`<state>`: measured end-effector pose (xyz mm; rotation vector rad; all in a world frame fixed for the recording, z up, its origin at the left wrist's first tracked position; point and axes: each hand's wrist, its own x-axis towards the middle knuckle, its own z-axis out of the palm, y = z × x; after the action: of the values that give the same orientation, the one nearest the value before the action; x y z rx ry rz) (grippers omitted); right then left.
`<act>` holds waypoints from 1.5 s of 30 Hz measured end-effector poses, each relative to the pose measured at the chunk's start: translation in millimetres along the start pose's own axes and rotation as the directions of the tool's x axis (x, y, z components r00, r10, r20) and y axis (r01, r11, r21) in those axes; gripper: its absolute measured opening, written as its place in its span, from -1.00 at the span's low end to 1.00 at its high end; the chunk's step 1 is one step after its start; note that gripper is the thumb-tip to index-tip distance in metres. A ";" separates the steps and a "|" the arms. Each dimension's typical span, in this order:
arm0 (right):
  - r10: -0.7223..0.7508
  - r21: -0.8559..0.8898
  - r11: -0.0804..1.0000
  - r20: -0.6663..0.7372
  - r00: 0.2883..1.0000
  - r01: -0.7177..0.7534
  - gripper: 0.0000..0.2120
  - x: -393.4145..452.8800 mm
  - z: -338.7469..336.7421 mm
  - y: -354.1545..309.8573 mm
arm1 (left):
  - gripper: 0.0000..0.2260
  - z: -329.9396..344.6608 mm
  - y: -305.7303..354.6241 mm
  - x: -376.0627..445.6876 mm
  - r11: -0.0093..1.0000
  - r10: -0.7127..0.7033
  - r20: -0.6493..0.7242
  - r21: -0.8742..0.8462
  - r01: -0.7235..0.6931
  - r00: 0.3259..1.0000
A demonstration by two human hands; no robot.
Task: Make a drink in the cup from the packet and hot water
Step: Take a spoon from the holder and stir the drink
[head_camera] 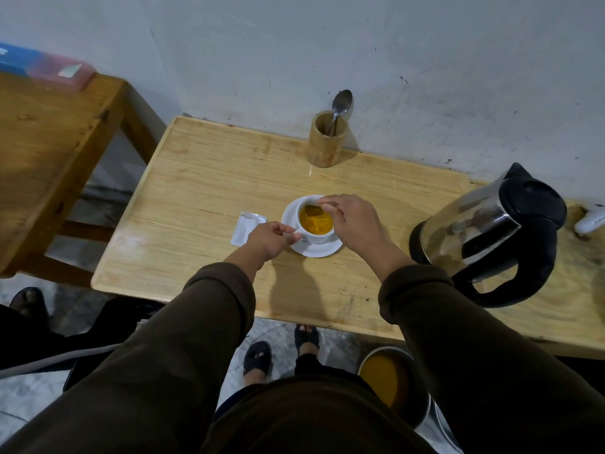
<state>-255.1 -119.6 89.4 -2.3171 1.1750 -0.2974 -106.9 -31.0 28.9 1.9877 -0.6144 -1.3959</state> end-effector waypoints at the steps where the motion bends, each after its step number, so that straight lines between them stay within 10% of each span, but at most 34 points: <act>1: -0.008 0.032 0.999 0.016 1.000 0.008 -0.74 -2.6 0.5 -0.4 | -0.64 0.2 0.2 -0.5 1.000 -0.004 -0.006 0.007 0.004 1.000; 22: 0.313 0.417 0.844 0.128 0.941 -0.338 -0.82 -77.8 -4.6 -3.2 | -0.61 7.9 13.3 -17.4 0.958 0.086 -0.091 0.283 -0.057 0.992; 45: 0.558 0.656 0.505 0.247 0.792 -0.561 -0.75 -110.6 34.1 19.0 | -0.75 16.9 2.8 -24.3 0.983 0.106 -0.184 0.170 -0.074 0.977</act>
<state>-320.4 -28.5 54.7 -1.1747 1.4229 -0.4063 -131.0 -20.2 42.6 2.1627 -0.7393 -1.1132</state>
